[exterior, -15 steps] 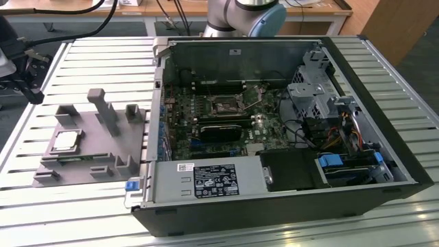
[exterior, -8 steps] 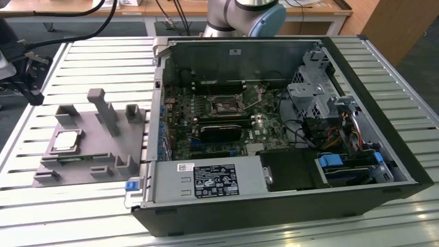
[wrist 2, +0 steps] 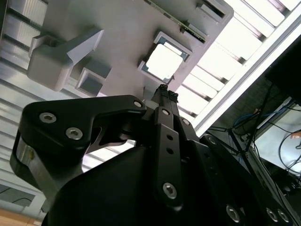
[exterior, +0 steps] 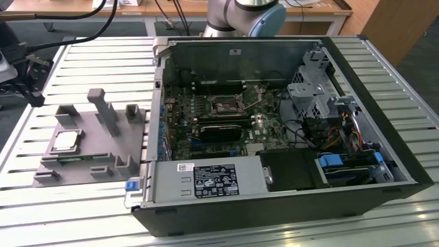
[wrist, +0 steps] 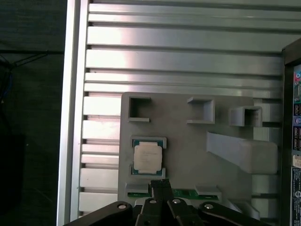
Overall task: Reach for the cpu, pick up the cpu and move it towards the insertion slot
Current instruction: 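Pick up the cpu and move it towards the insertion slot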
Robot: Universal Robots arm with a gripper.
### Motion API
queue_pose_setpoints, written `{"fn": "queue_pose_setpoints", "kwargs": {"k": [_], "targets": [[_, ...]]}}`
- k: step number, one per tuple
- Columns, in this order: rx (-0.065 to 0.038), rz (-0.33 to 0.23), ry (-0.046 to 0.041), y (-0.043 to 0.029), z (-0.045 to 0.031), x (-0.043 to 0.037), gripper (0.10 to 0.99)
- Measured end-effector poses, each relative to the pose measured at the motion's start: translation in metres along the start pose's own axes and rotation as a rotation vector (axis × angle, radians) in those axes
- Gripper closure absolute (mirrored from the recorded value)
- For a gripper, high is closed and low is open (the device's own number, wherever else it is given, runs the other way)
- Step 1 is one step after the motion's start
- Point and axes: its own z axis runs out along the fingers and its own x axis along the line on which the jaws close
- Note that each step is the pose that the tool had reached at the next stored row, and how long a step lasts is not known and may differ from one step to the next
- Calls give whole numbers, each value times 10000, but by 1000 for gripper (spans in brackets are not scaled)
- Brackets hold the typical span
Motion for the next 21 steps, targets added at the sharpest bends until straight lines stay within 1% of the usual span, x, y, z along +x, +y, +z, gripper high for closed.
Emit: {"fn": "queue_pose_setpoints", "kwargs": {"k": [5, 12, 21], "targets": [[0, 0, 0, -2, 33, 8, 980], [1, -1, 1, -7, 95, 44, 980], [0, -3, -9, -13, 208, 90, 980]]}}
